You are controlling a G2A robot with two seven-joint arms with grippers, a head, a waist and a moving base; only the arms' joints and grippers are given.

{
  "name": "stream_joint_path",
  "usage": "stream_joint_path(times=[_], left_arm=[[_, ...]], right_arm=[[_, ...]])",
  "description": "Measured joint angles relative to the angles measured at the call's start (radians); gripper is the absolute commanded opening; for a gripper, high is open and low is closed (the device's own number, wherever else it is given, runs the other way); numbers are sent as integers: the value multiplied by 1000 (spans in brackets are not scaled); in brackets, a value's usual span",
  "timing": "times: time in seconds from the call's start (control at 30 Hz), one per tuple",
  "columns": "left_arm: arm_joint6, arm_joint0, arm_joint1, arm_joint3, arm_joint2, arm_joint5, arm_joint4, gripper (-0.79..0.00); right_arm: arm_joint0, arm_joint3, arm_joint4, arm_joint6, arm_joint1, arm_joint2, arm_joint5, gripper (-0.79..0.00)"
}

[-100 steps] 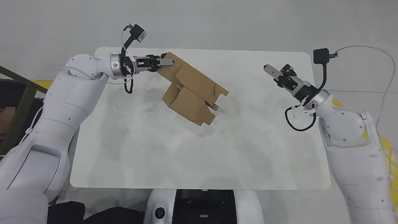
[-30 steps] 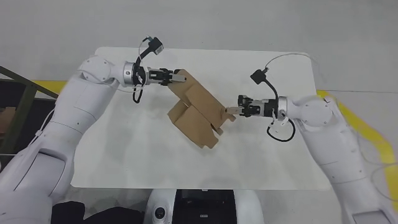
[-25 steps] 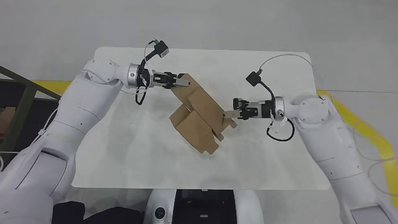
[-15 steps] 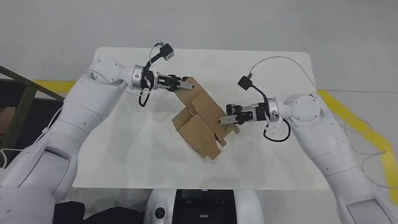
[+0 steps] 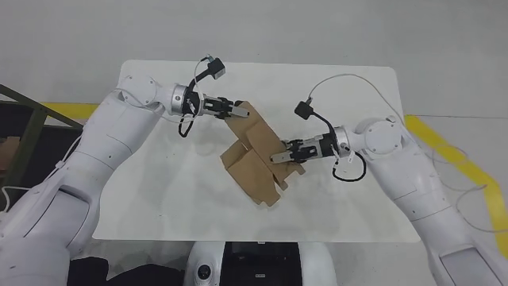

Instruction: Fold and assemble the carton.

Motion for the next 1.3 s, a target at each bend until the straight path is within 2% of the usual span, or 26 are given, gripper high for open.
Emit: stream_joint_path(times=[0.17, 0.2, 0.27, 0.53, 0.67, 0.83, 1.07, 1.3], left_arm=[[11, -7, 1, 6, 10, -11, 13, -785], [16, -8, 1, 8, 12, -16, 16, -686], [26, -9, 2, 12, 14, -27, 18, 0], [69, -4, 21, 9, -34, -70, -42, 0], [106, 23, 48, -5, -101, -106, -77, 0], [150, 68, 77, -9, -181, -150, -88, 0], [187, 144, 104, -30, -263, -180, -78, 0], [243, 193, 102, -72, -281, -153, -63, 0]], right_arm=[[8, 2, 19, -3, 6, -23, -3, -785], [9, 0, 21, -4, 8, -28, -4, -785], [11, -4, 30, -6, 11, -40, -6, -785], [15, 17, 129, -3, 22, -52, -3, -785], [12, 44, 206, -5, 24, -32, 19, -785], [-4, 38, 264, -68, 26, -5, 86, -785], [-64, -47, 280, -260, 30, 40, 210, -785], [-146, -167, 272, -499, 29, 72, 317, -785]])
